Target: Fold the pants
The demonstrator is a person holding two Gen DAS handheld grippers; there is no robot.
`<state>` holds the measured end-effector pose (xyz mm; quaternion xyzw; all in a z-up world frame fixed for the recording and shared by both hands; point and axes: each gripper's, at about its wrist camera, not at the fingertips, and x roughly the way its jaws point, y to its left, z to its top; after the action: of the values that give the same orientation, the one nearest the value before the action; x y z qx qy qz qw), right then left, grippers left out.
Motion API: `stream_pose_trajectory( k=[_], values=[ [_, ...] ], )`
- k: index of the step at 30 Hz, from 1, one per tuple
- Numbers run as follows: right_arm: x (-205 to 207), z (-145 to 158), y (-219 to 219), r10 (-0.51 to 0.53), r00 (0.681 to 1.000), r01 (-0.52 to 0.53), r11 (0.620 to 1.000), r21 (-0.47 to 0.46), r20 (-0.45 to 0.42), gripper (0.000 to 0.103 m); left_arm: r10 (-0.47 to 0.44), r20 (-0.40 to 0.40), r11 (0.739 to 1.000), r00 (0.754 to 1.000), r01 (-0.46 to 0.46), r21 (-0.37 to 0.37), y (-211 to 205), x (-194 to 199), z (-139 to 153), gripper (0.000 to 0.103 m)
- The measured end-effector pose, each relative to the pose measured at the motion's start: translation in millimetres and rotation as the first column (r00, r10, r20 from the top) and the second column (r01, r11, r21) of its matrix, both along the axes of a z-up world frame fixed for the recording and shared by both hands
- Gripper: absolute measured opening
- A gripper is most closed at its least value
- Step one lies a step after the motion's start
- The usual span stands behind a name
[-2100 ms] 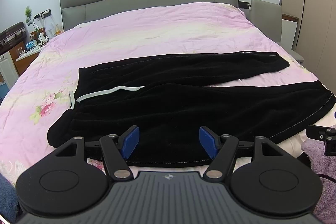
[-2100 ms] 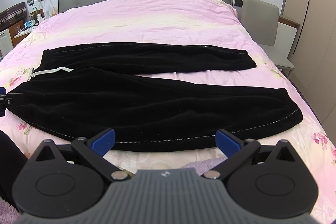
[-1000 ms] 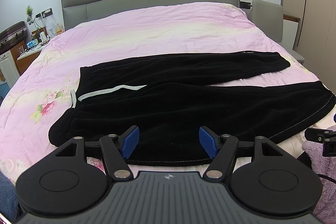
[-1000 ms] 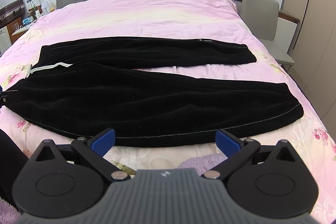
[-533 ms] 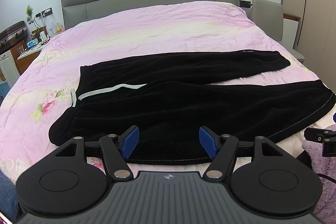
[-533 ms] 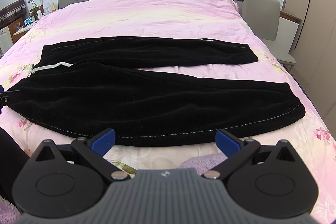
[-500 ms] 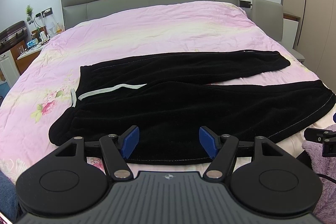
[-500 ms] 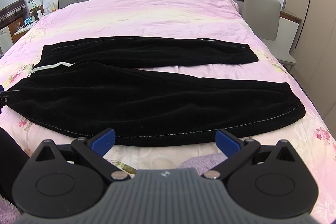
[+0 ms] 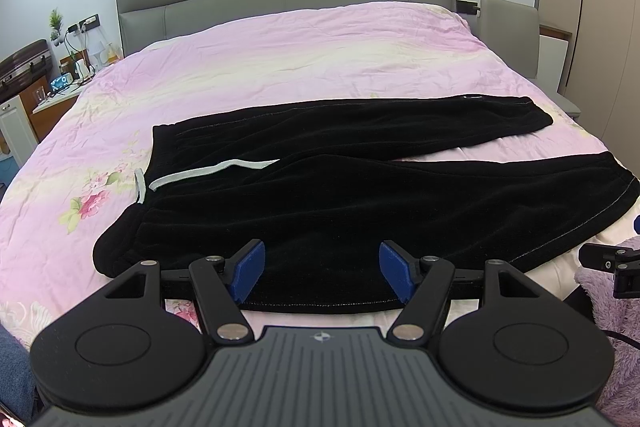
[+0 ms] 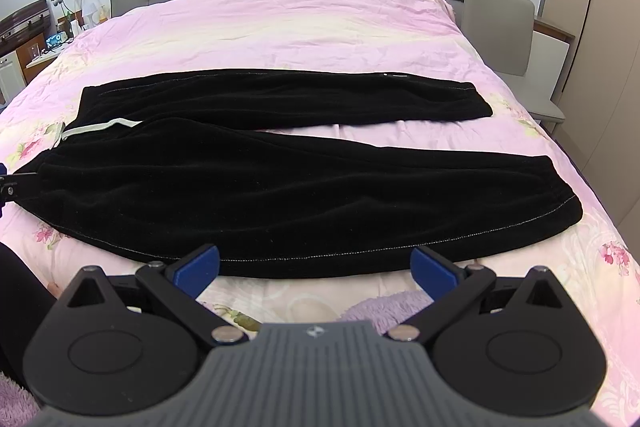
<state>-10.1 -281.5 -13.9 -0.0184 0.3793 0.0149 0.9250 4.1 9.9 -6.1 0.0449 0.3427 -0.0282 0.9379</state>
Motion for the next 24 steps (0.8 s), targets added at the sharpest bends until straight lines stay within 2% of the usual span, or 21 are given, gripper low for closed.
stream_pose_trajectory(
  k=[10,14,18,21,24],
  values=[
    [7,-8,-13,0.012,1.000,-0.013,0.999,0.031,0.022,0.098,-0.011,-0.003,0.999,1.000,0.012,0.031,3,4,-3,0.078],
    [21,-14,-23,0.048,0.998,-0.048,0.999,-0.012,0.040,0.096,-0.041,0.010,0.994,0.999,0.040,0.102,9,13,-4,0.074],
    [42,-21,-40,0.084,0.996,-0.082,0.993,-0.089,0.019,0.087,-0.119,0.001,0.976,0.993,0.117,0.181,21,24,-6,0.072],
    [60,-28,-59,0.104,0.995,-0.104,0.982,-0.159,-0.010,0.075,-0.192,-0.040,0.958,0.981,0.196,0.208,40,39,-10,0.071],
    [80,-33,-84,0.088,0.995,-0.096,0.977,-0.189,-0.050,0.071,-0.253,-0.093,0.934,0.963,0.268,0.238,59,57,-16,0.069]
  ],
)
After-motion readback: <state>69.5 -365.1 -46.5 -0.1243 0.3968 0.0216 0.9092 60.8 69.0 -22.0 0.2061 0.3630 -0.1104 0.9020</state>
